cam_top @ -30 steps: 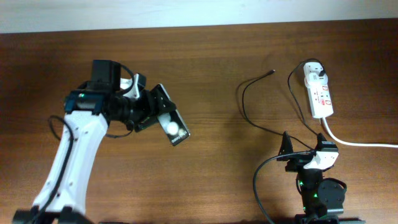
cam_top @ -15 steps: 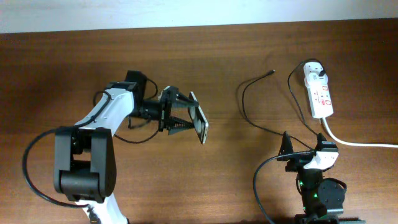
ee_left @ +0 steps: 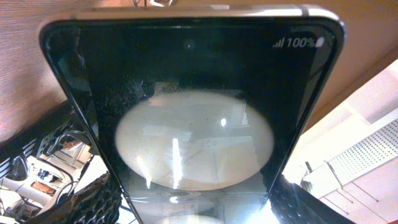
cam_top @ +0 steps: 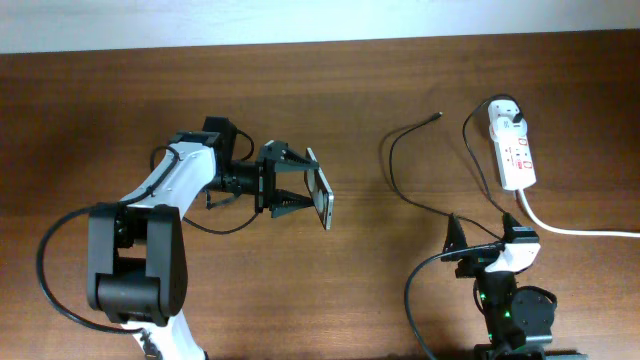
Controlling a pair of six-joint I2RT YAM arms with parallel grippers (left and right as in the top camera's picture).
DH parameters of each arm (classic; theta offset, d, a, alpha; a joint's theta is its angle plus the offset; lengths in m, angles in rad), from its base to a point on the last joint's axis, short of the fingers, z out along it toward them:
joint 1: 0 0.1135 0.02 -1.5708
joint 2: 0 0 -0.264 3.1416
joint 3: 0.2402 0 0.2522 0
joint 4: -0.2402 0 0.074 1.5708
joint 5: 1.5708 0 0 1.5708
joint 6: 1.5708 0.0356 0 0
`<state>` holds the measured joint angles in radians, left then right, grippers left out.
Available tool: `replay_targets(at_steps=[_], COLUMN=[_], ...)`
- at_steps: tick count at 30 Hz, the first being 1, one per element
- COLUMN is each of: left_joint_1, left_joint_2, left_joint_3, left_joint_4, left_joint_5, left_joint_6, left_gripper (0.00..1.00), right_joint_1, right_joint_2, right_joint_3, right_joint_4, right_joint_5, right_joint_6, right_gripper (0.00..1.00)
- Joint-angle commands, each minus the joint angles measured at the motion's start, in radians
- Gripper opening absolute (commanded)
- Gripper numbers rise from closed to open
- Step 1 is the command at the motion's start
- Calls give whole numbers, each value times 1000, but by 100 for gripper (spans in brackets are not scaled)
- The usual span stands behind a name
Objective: Plug charger to phone and switch on socket
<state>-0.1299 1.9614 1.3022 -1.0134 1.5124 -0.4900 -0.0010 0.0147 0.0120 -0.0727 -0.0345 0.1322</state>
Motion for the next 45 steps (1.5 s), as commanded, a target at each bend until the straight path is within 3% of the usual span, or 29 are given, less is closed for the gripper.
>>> replay_targets(at_steps=[1, 4, 7, 9, 12, 13, 16, 18, 24, 26, 27, 34, 41, 45], left_joint_1=[1, 0, 0, 0, 0, 0, 1, 1, 2, 2, 2, 2, 2, 2], left_joint_2=[2, 2, 2, 2, 2, 2, 2, 2, 2, 2, 2, 2, 2, 2], left_joint_3=[2, 2, 2, 2, 2, 2, 2, 2, 2, 2, 2, 2, 2, 2], left_joint_4=[-1, 3, 3, 3, 3, 6, 6, 6, 34, 36, 36, 37, 37, 37], left_joint_5=[61, 59, 59, 34, 33, 32, -11, -13, -13, -13, -13, -17, -17, -17], left_joint_6=[14, 17, 22, 22, 22, 22, 25, 25, 25, 25, 25, 25, 25, 25], left_gripper=[67, 66, 66, 66, 66, 66, 67, 67, 67, 66, 67, 67, 68, 68], right_joint_1=[8, 8, 7, 7, 7, 7, 7, 7, 22, 166, 229, 786, 839, 839], right_joint_2=[-8, -8, -8, -8, -8, -8, -2, 68, 679, 909, 953, 1202, 1357, 1357], right_joint_3=[-6, -6, -6, -6, -6, -6, 36, 153, 769, 1013, 1052, 1083, 1083, 1083], right_joint_4=[16, 19, 17, 16, 32, 47, 42, -51, -397, -554, -574, -543, -470, -409], right_joint_5=[-257, -703, -943, -998, -845, -800, -756, -673, -562, -438, -375, 215, 226, 227], right_joint_6=[385, 624, 907, 942, 925, 813, 719, 625, 345, 290, 290, 344, 385, 385], right_gripper=[98, 98, 98, 98, 98, 100, 100, 100, 99, 99, 99, 99, 99, 79])
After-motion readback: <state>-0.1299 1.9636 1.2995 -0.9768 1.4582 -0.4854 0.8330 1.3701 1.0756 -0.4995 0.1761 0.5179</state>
